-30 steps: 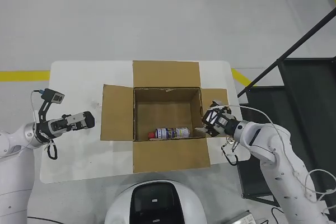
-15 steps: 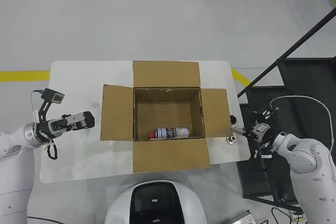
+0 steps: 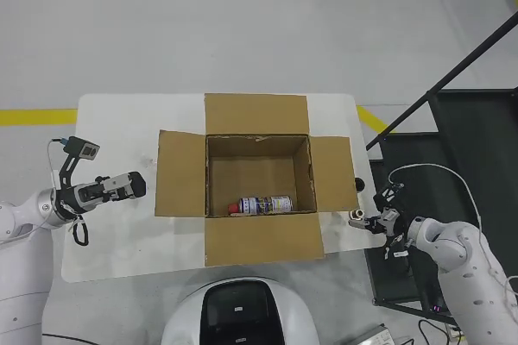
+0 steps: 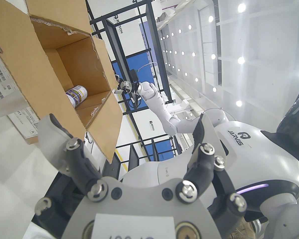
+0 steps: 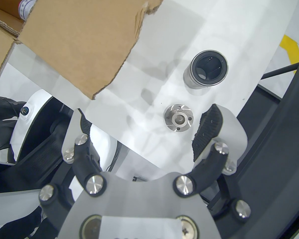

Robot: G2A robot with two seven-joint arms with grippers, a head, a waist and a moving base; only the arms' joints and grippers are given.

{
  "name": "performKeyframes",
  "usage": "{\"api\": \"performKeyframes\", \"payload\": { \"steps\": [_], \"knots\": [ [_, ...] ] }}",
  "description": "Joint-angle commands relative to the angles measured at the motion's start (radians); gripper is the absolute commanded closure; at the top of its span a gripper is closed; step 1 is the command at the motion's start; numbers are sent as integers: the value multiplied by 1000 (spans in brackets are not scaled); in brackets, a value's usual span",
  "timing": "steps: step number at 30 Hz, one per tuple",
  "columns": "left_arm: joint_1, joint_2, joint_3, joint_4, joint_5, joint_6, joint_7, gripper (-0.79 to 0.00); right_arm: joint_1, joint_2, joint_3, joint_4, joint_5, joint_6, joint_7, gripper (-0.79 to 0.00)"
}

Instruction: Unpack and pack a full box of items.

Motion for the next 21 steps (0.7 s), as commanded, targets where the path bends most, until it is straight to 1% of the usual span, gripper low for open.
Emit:
{"api": "performKeyframes", "payload": {
  "steps": [1, 7, 11, 15, 21],
  "knots": [
    [0, 0, 0, 0, 0, 0, 0, -785, 0, 0, 0, 0, 0, 0, -1, -785],
    [0, 0, 0, 0, 0, 0, 0, -785, 0, 0, 0, 0, 0, 0, -1, -785],
    [0, 0, 0, 0, 0, 0, 0, -785, 8, 0, -17, 2, -22, 30, -12, -785],
    [0, 0, 0, 0, 0, 0, 0, -785, 61, 0, -40, 78, -44, 90, -22, -785],
    [0, 0, 0, 0, 0, 0, 0, -785, 143, -1, -99, 204, -87, 124, -35, -785]
  ]
}}
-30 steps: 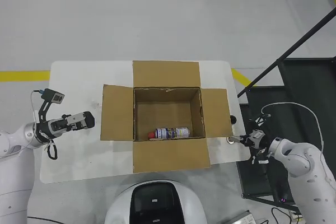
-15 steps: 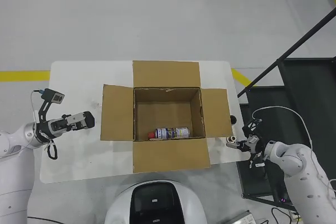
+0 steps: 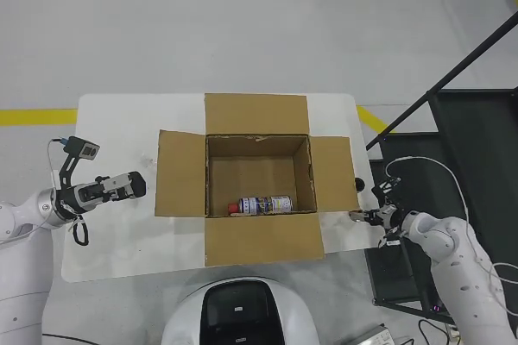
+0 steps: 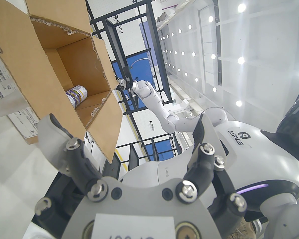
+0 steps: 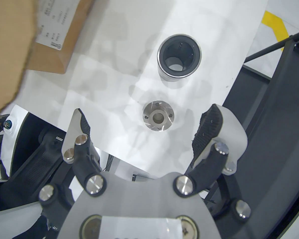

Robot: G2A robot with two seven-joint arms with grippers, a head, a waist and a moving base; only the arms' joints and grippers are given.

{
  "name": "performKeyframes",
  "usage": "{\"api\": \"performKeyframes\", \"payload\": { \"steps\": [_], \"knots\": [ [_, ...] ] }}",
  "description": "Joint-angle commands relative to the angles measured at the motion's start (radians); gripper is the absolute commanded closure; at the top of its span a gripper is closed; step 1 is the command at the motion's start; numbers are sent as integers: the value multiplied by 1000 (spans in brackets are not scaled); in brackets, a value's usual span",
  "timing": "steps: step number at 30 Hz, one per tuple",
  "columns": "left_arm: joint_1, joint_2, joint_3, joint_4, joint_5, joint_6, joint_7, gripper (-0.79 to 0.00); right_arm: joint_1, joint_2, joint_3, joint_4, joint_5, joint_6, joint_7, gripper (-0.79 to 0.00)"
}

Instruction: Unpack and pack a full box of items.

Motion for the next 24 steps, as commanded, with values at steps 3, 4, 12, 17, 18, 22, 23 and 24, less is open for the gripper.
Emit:
{"api": "performKeyframes", "payload": {
  "steps": [3, 4, 12, 17, 18, 22, 23, 24],
  "knots": [
    [0, 0, 0, 0, 0, 0, 0, -785, 43, -2, -41, 73, -34, 13, -23, -785],
    [0, 0, 0, 0, 0, 0, 0, -785, 51, -3, -50, 92, -34, 14, -31, -785],
    [0, 0, 0, 0, 0, 0, 0, -785, 99, -3, -92, 195, -55, 17, -54, -785],
    [0, 0, 0, 0, 0, 0, 0, -785, 114, -3, -111, 231, -59, 11, -69, -717],
    [0, 0, 0, 0, 0, 0, 0, -785, 115, -3, -116, 236, -60, 10, -72, -702],
    [0, 0, 0, 0, 0, 0, 0, -785, 124, -4, -136, 251, -74, 8, -85, -650],
    [0, 0, 0, 0, 0, 0, 0, -785, 128, -4, -140, 256, -75, 9, -88, -625],
    [0, 0, 0, 0, 0, 0, 0, -785, 131, -4, -144, 260, -78, 9, -90, -622]
  ]
}}
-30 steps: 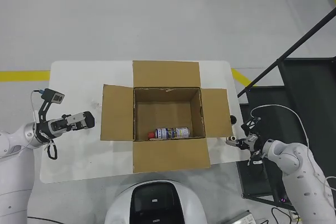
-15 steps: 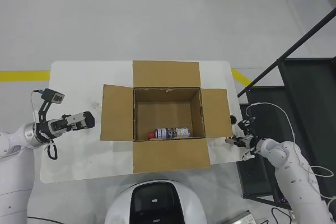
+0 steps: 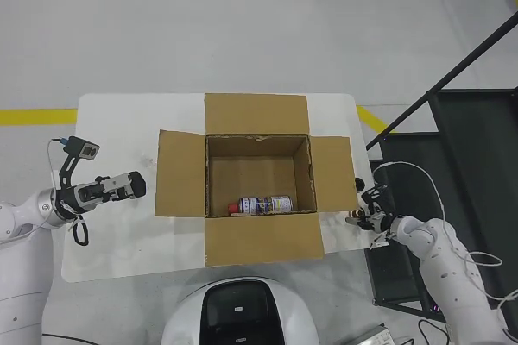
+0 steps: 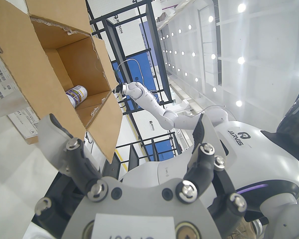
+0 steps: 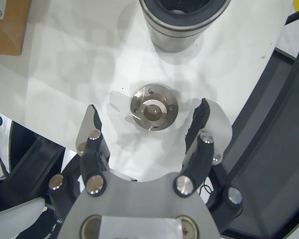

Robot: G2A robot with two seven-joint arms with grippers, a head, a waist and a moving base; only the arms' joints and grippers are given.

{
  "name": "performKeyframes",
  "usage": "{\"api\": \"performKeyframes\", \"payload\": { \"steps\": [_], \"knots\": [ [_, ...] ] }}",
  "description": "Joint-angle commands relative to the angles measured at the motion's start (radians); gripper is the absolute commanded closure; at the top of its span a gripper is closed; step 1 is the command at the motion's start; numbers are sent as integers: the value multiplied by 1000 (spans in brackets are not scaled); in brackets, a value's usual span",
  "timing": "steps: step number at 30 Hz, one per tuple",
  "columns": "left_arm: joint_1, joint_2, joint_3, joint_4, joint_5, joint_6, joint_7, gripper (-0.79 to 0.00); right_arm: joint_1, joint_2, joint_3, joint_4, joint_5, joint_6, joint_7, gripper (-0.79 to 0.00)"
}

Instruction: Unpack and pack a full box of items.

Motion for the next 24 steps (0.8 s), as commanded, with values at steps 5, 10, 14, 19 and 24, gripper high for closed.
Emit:
{"api": "performKeyframes", "payload": {
  "steps": [5, 10, 14, 19, 24],
  "knots": [
    [0, 0, 0, 0, 0, 0, 0, -785, 23, 0, -19, 26, -9, 11, -15, -603],
    [0, 0, 0, 0, 0, 0, 0, -785, 33, 1, -29, 44, -16, 24, -27, -431],
    [0, 0, 0, 0, 0, 0, 0, -785, 33, 2, -34, 49, -19, 26, -37, -237],
    [0, 0, 0, 0, 0, 0, 0, -785, 26, 5, -35, 40, -22, 30, -47, -65],
    [0, 0, 0, 0, 0, 0, 0, -785, 8, 9, -29, 5, -40, 52, -63, 0]
  ]
}}
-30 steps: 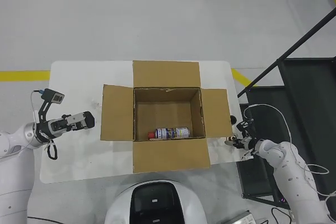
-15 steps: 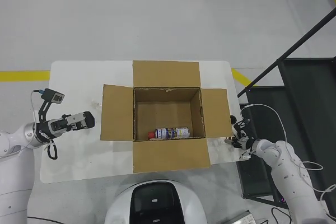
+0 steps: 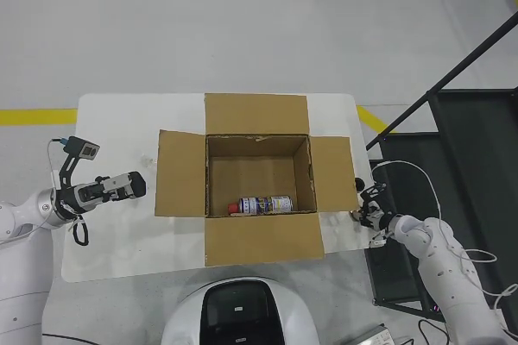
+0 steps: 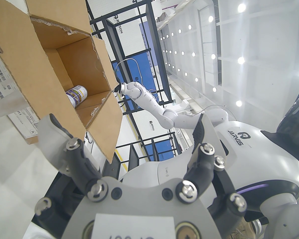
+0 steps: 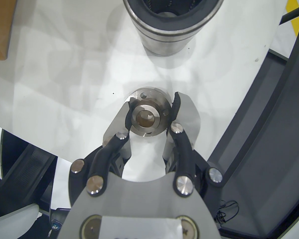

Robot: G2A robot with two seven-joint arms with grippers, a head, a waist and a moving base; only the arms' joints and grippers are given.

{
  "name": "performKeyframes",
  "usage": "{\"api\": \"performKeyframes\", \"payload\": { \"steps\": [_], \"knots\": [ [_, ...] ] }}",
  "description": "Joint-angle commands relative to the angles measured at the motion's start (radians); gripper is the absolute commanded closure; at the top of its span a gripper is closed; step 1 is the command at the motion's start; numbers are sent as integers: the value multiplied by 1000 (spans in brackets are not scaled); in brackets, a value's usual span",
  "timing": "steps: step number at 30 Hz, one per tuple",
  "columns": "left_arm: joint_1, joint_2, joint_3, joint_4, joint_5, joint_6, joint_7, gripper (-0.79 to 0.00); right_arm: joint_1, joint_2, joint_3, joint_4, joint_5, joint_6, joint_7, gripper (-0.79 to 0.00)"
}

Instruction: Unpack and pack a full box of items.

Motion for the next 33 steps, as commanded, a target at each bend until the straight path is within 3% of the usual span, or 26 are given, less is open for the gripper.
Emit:
{"api": "performKeyframes", "payload": {
  "steps": [1, 13, 33],
  "knots": [
    [0, 0, 0, 0, 0, 0, 0, -785, -12, 3, 9, -22, -3, 5, -9, 0],
    [0, 0, 0, 0, 0, 0, 0, -785, -110, 22, 89, -177, 33, 13, 8, 0],
    [0, 0, 0, 0, 0, 0, 0, -785, -18, 8, -15, -51, 32, 58, 6, 0]
  ]
}}
